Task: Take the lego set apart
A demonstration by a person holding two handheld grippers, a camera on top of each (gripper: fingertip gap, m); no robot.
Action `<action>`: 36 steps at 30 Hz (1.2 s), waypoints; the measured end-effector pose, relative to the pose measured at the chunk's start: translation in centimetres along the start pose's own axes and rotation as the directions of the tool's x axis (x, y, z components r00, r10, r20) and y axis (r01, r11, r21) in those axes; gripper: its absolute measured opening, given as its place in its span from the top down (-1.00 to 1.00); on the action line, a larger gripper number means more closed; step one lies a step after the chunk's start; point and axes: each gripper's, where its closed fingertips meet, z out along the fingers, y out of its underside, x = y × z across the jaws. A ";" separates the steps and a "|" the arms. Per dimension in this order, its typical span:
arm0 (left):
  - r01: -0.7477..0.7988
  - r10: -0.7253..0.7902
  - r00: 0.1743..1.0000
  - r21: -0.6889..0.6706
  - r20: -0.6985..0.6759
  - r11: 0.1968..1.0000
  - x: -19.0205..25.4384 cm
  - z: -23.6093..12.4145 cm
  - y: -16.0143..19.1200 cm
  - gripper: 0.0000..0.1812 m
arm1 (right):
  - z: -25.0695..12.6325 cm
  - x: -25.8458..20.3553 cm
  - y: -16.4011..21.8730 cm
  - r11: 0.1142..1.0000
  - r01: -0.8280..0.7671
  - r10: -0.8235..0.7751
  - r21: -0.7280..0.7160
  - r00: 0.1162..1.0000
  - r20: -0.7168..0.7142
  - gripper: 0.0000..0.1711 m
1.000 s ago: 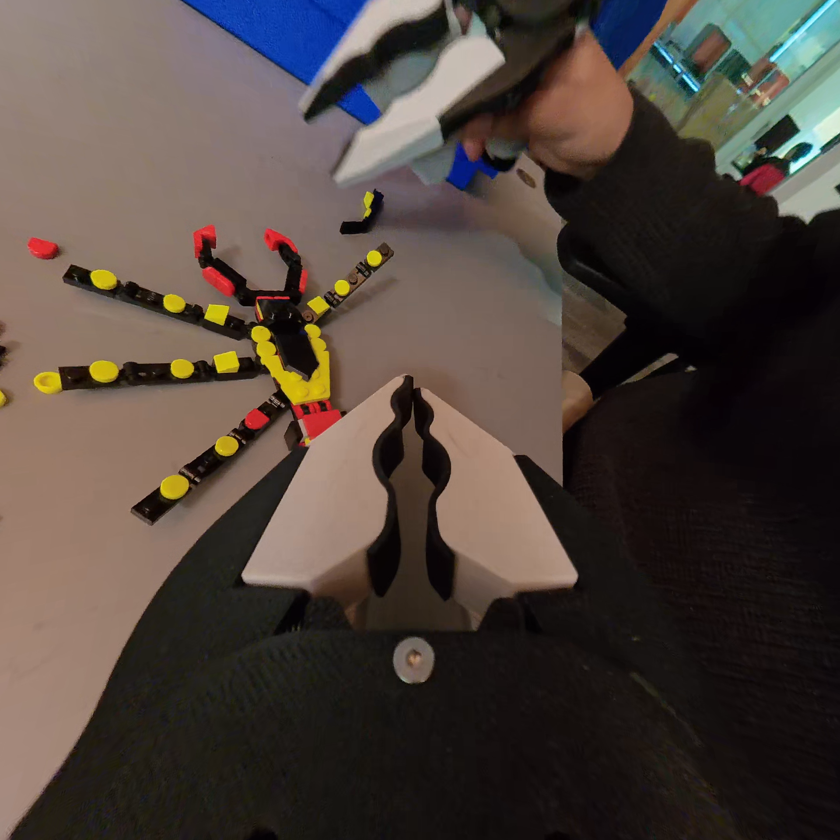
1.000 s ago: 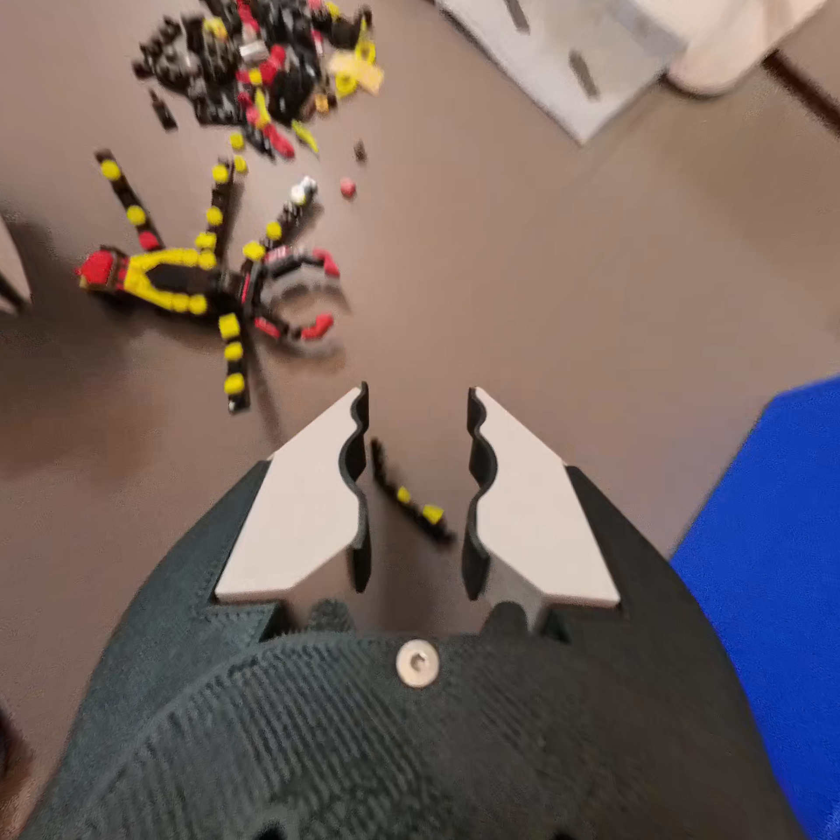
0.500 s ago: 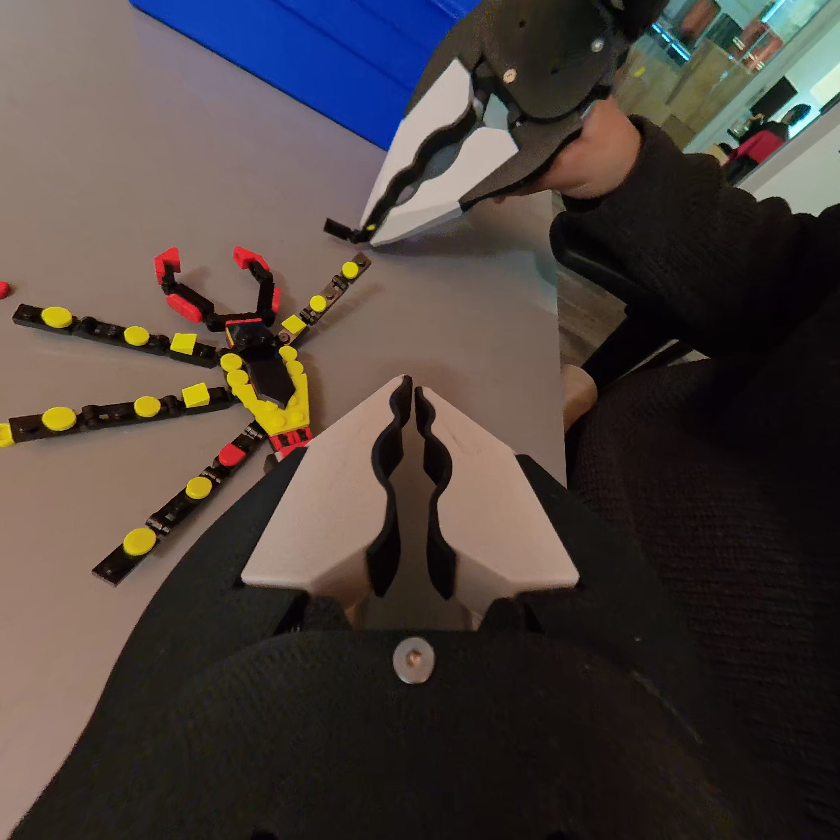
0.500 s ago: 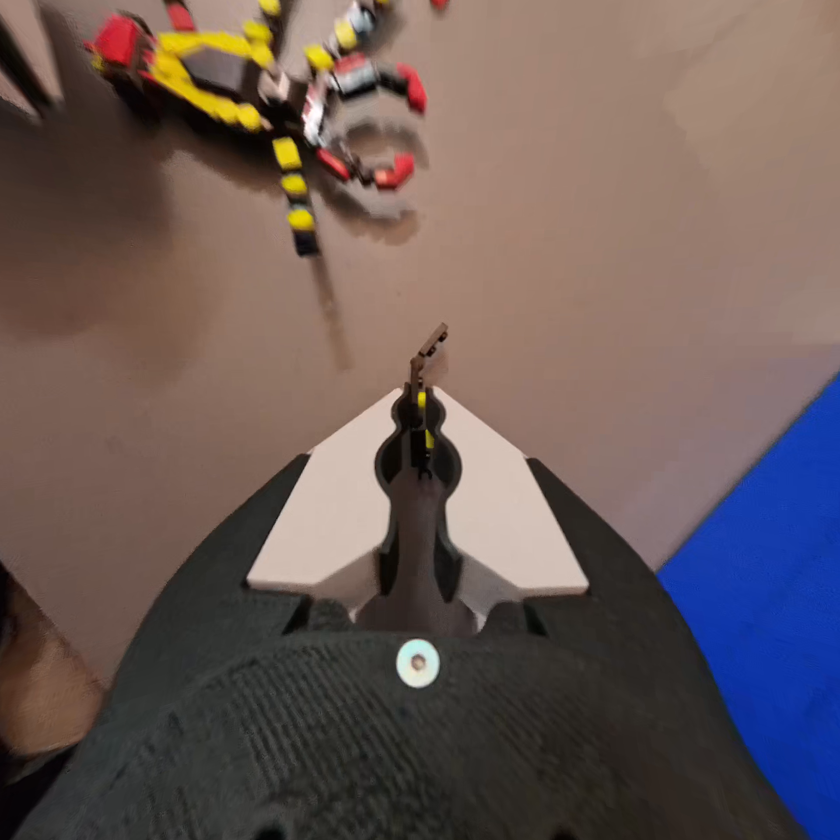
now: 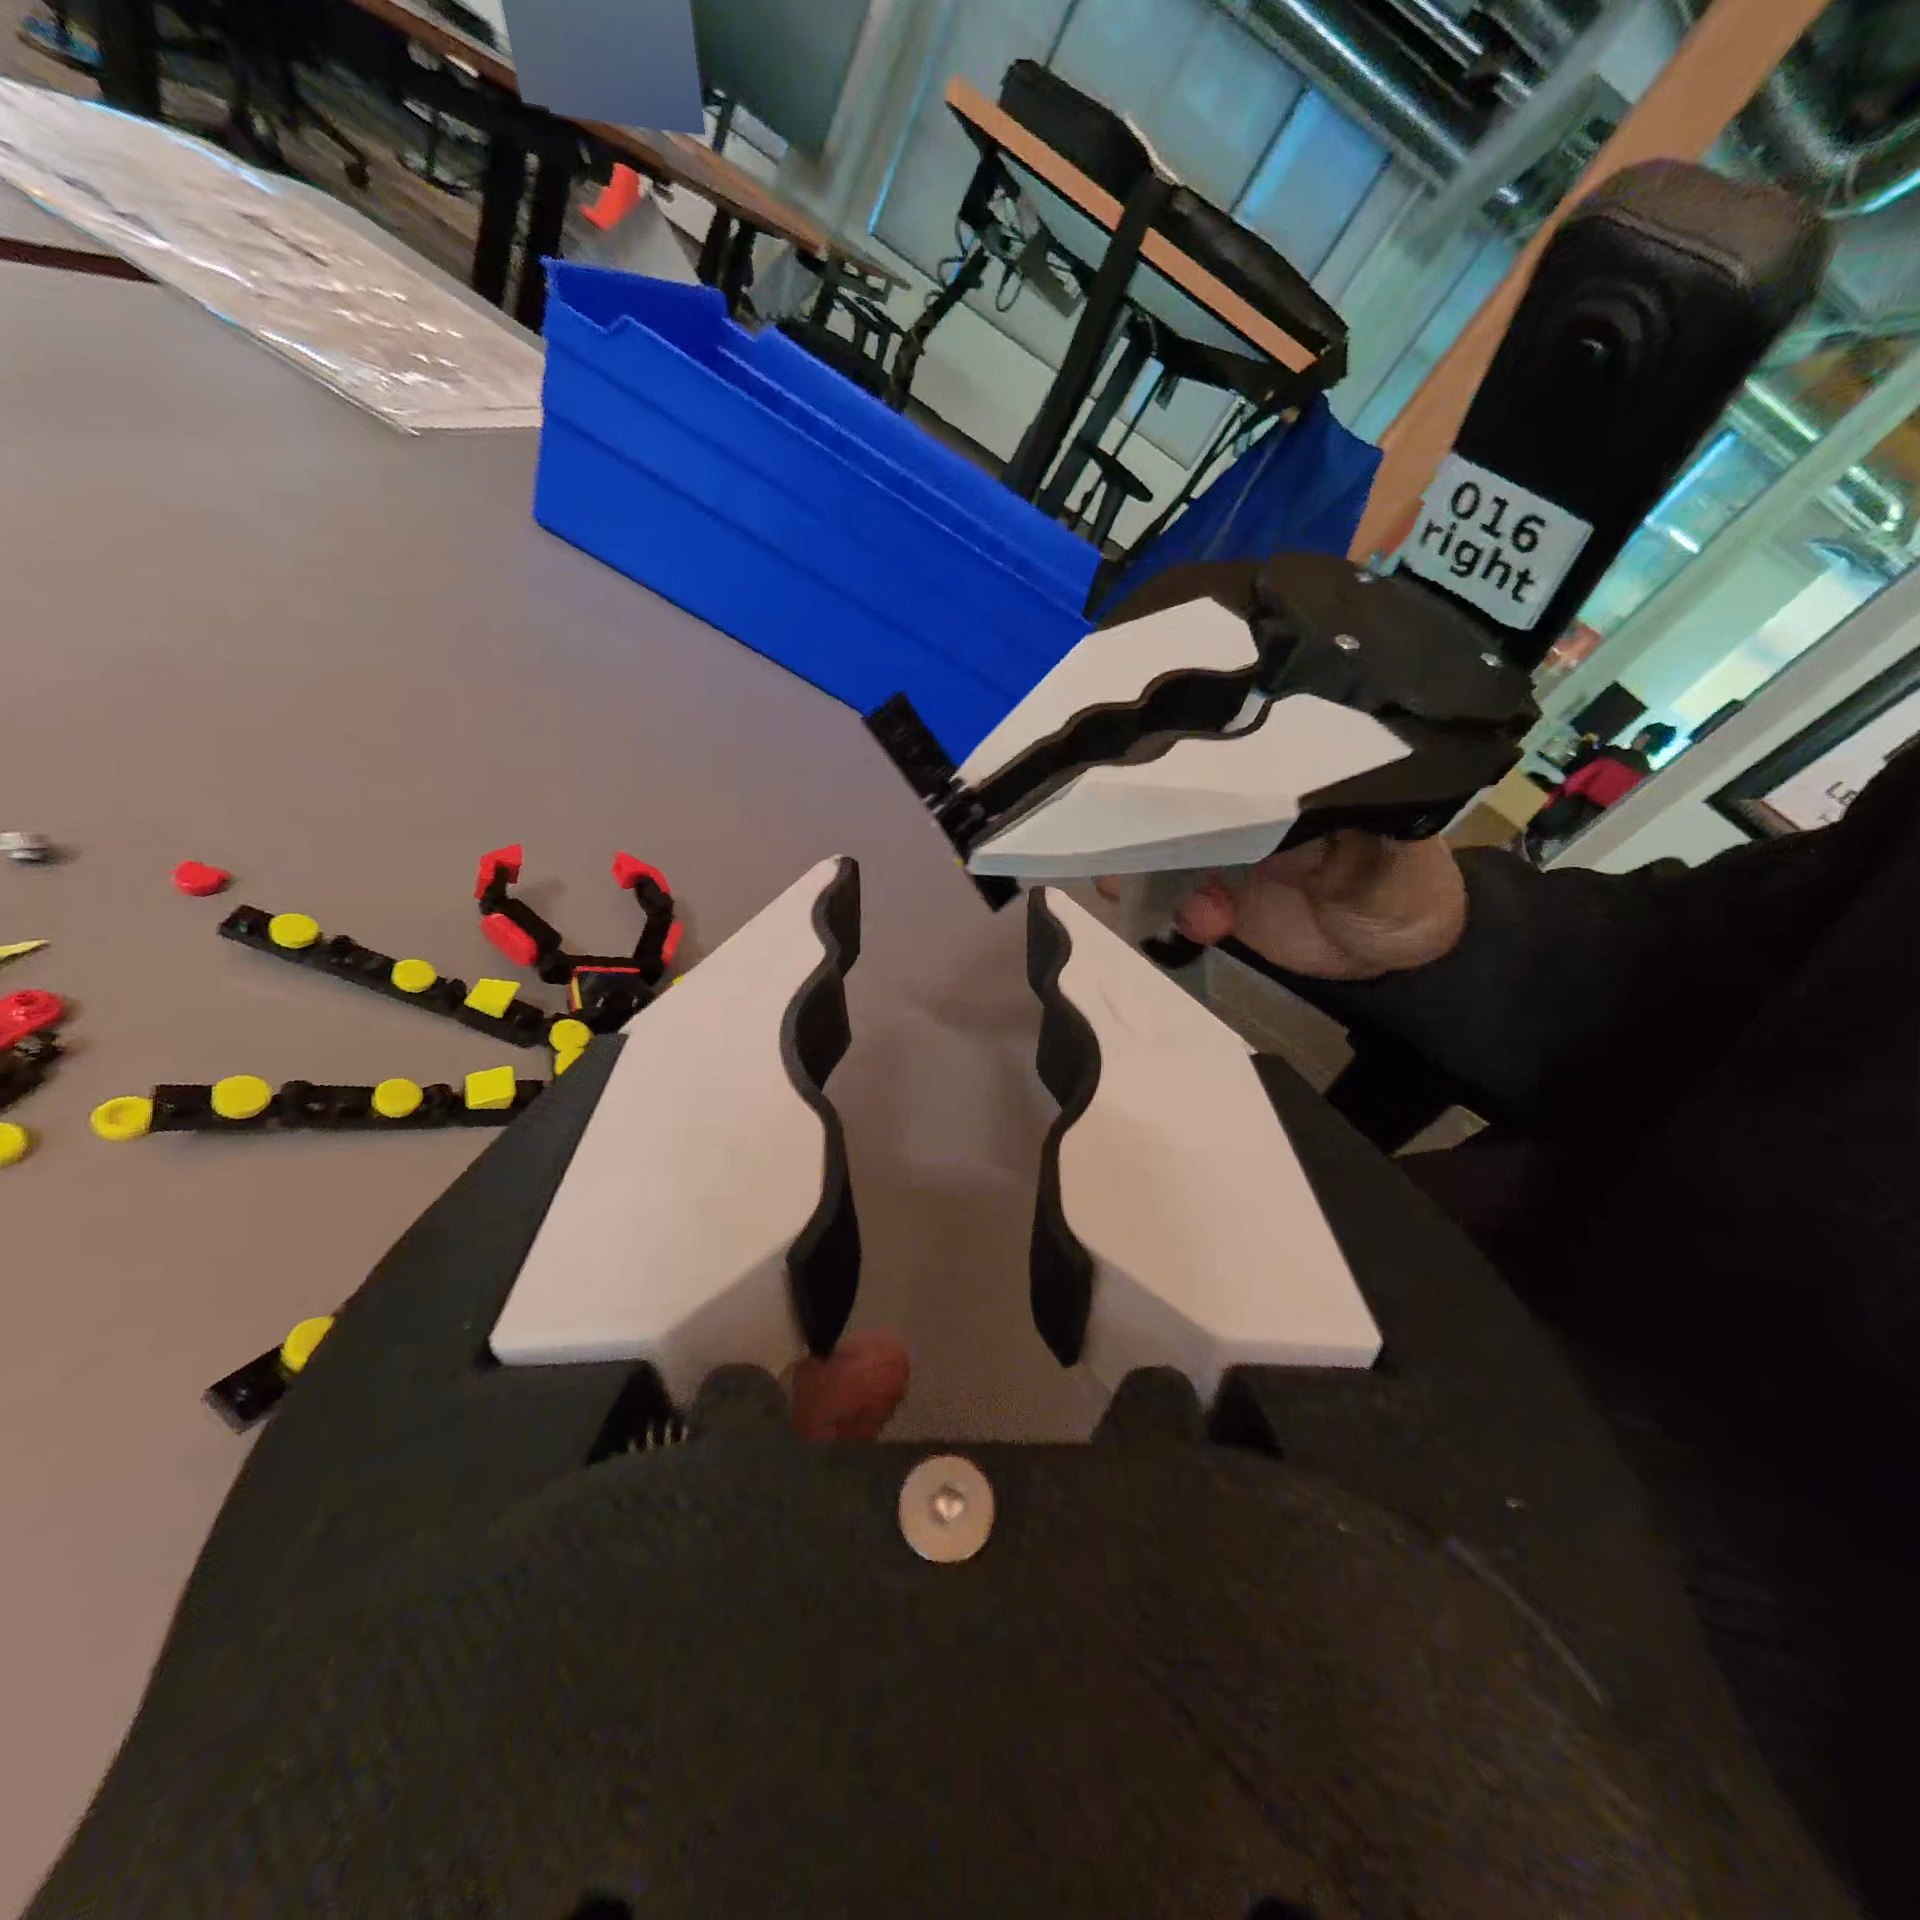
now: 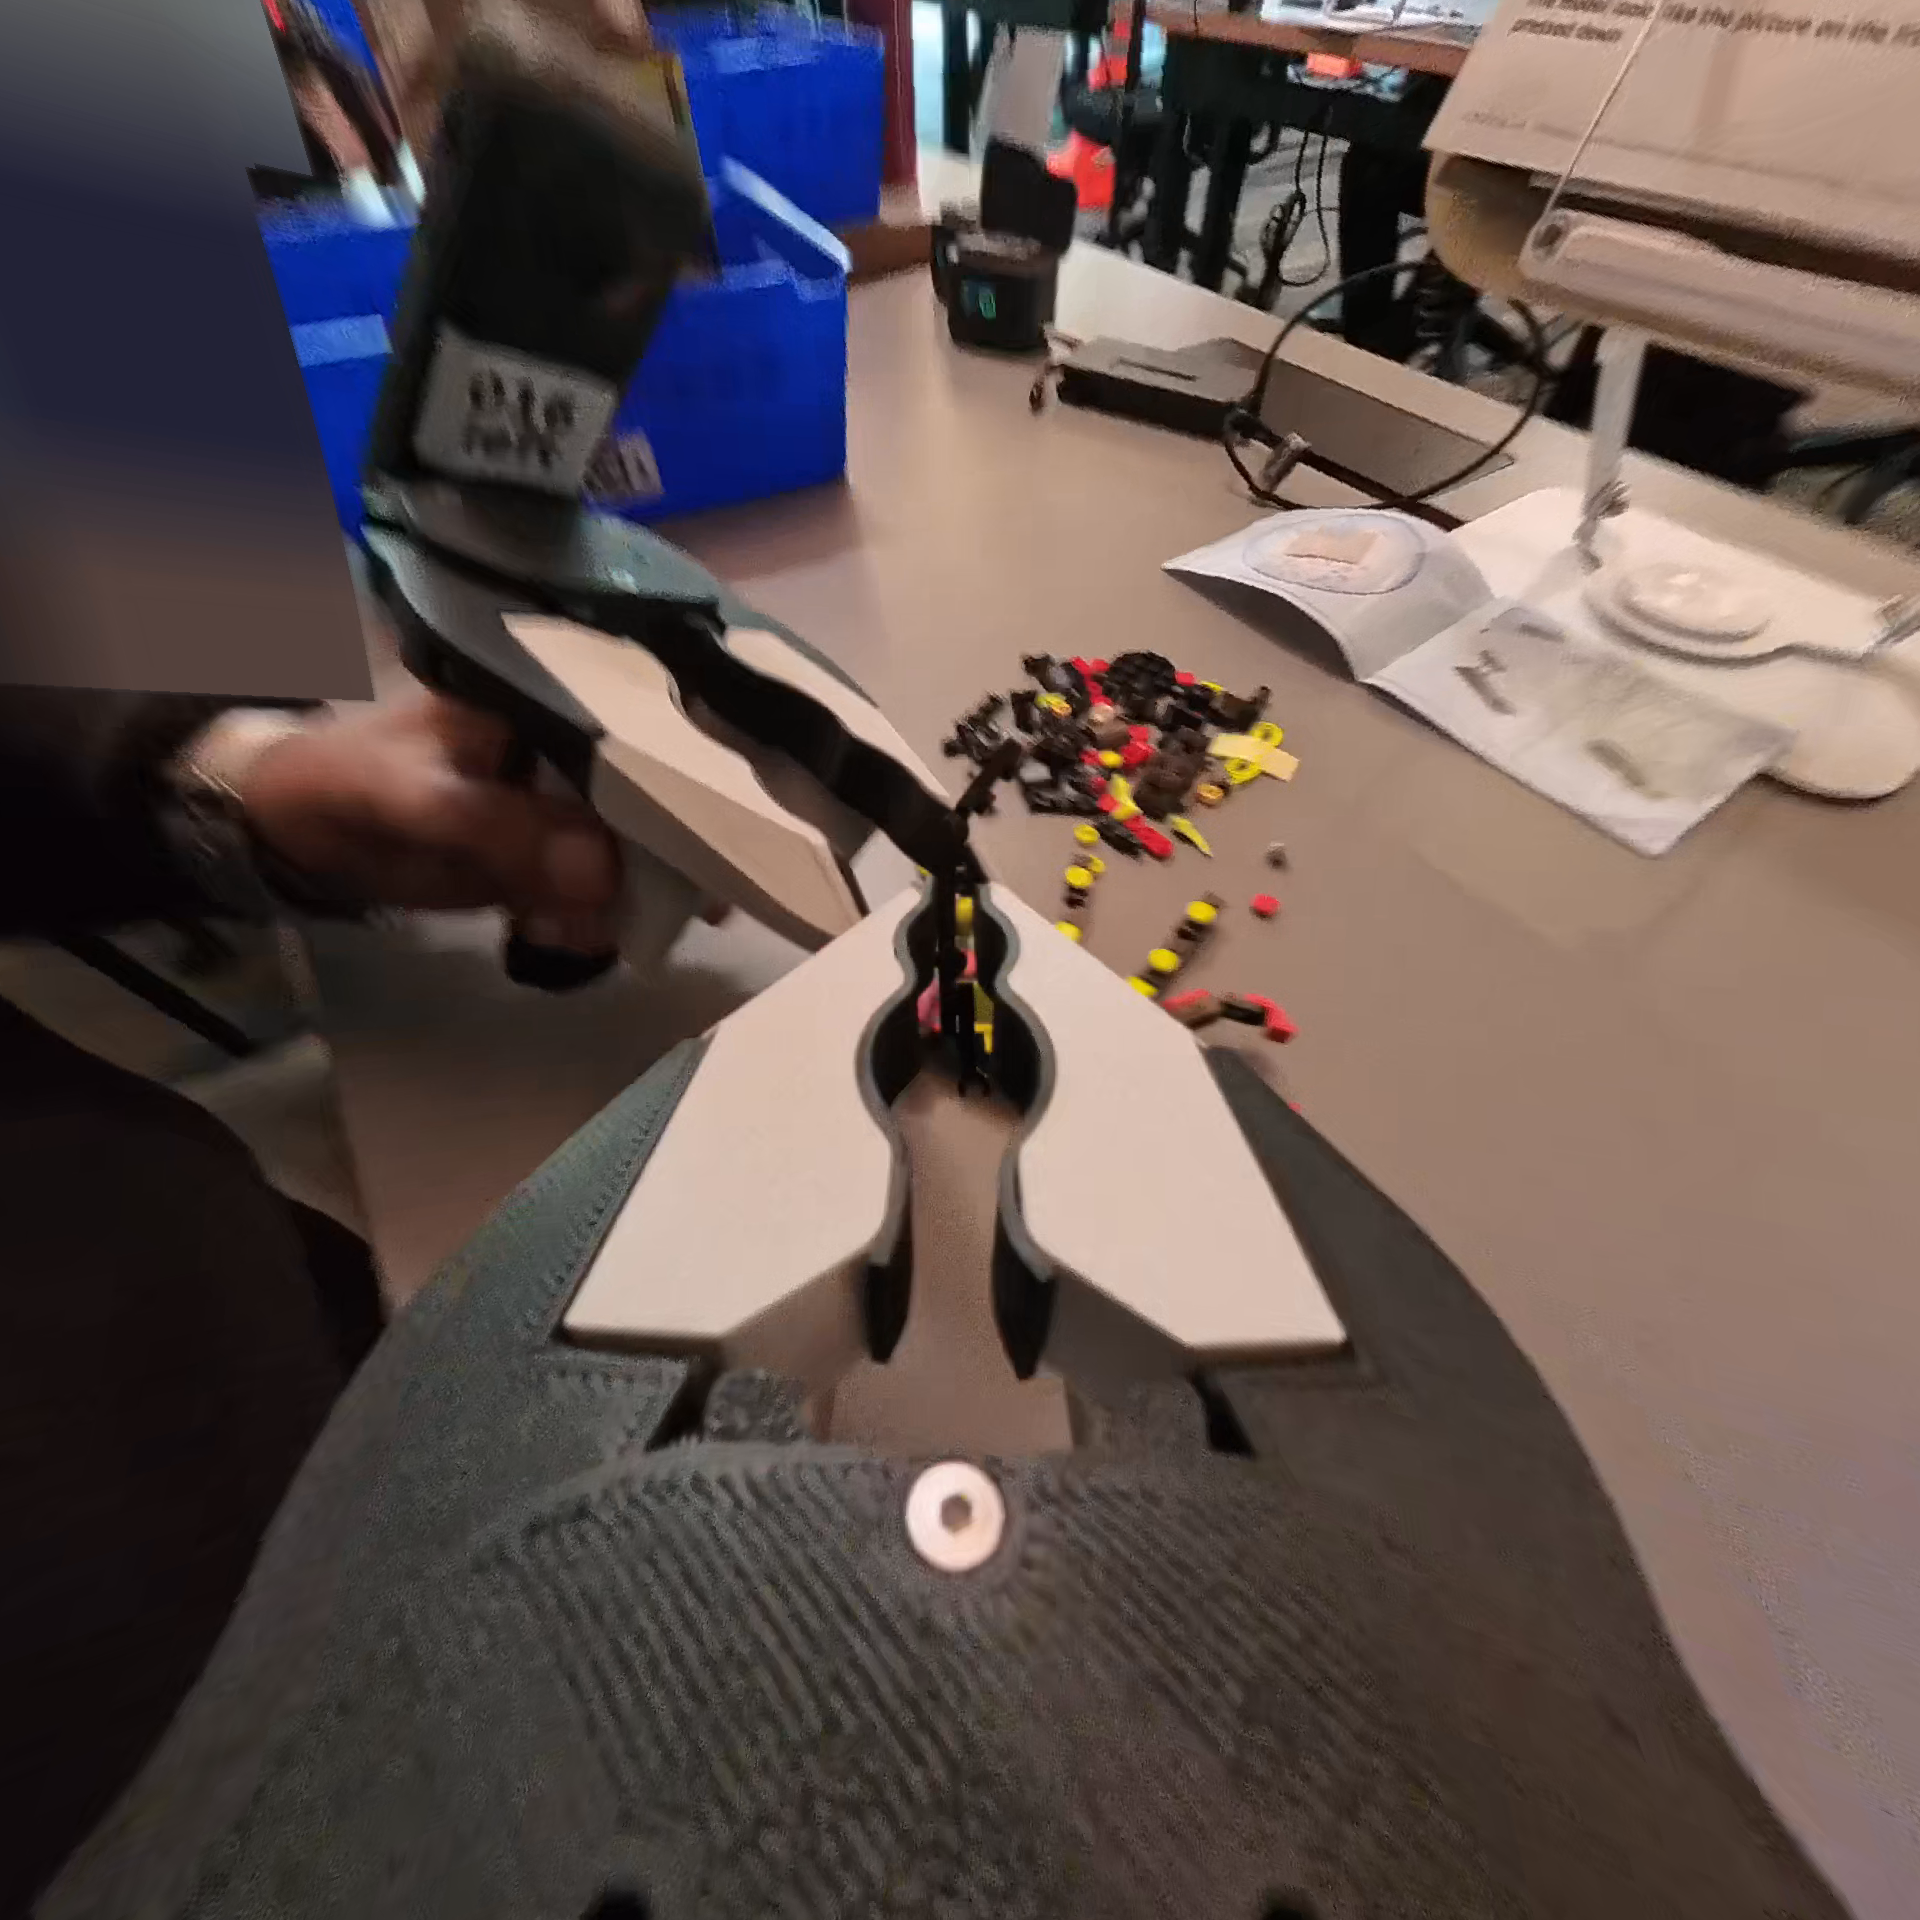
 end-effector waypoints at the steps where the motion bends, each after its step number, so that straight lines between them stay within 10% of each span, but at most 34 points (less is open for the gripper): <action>1: -0.010 0.010 1.000 0.005 0.001 1.000 0.0 0.0 -0.1 0.63 | -0.1 -0.3 -0.6 0.994 -0.100 0.098 0.047 0.994 0.050 0.94; 8: -0.024 0.023 0.998 -0.014 -0.054 1.000 1.3 0.3 0.1 0.48 | -0.5 -0.8 -2.8 0.831 -0.527 0.448 0.181 0.825 0.345 0.95; 13: -0.009 0.010 0.997 0.008 -0.072 1.000 1.3 0.1 -0.2 0.91 | -0.3 -0.9 -3.0 0.816 -0.541 0.452 0.205 0.818 0.356 0.92; 25: -0.187 0.188 0.979 -0.020 0.083 0.982 -1.1 -2.1 -1.4 0.98 | -0.6 0.0 -1.3 0.871 -0.471 0.403 0.140 0.847 0.345 0.86; 30: -0.448 0.478 0.872 -0.221 0.106 0.866 -1.5 -1.8 0.6 0.98 | -1.0 -0.6 -0.9 0.883 -0.461 0.393 0.086 0.827 0.402 0.51; 36: -0.629 0.692 0.717 -0.345 0.090 0.697 -1.0 -1.0 2.3 0.97 | -1.9 -0.5 0.4 0.880 -0.474 0.431 -0.022 0.781 0.452 0.89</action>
